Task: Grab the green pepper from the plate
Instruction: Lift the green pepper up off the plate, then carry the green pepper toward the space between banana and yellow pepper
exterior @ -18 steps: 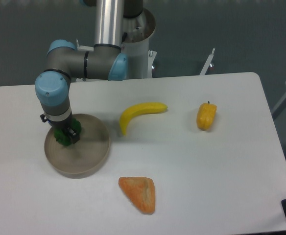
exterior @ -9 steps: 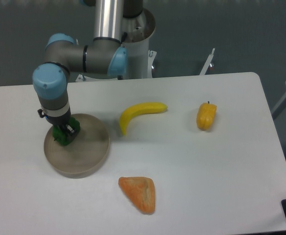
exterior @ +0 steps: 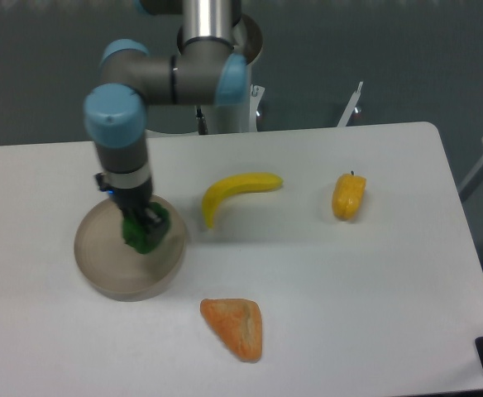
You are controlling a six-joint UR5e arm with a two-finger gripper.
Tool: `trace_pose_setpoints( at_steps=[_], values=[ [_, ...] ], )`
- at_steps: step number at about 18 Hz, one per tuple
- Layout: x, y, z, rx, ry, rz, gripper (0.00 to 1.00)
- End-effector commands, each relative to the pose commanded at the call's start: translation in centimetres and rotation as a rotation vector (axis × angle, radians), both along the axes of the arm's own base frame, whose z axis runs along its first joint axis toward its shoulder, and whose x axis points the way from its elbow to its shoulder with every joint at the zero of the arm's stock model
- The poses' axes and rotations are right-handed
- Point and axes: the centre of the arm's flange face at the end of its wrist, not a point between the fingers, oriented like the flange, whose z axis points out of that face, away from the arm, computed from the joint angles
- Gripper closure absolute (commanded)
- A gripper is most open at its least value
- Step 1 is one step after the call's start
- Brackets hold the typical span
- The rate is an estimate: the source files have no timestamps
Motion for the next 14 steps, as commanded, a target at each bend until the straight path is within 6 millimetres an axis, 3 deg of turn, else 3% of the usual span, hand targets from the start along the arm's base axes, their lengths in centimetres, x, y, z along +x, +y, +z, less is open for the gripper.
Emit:
trace_pose_setpoints(
  at_steps=[2, 5, 9, 14],
  values=[
    [-4.4, -2.0, 2.0, 0.017, 0.014, 0.038, 0.72],
    [-8.5, -3.8, 3.0, -0.007, 0.017, 0.026, 0.71],
    [-15.6, -7.1, 2.5, -0.04, 0.014, 0.03, 0.71],
    [-21.8, -9.6, 1.2, -0.065, 0.022, -0.053, 0.71]
  ],
)
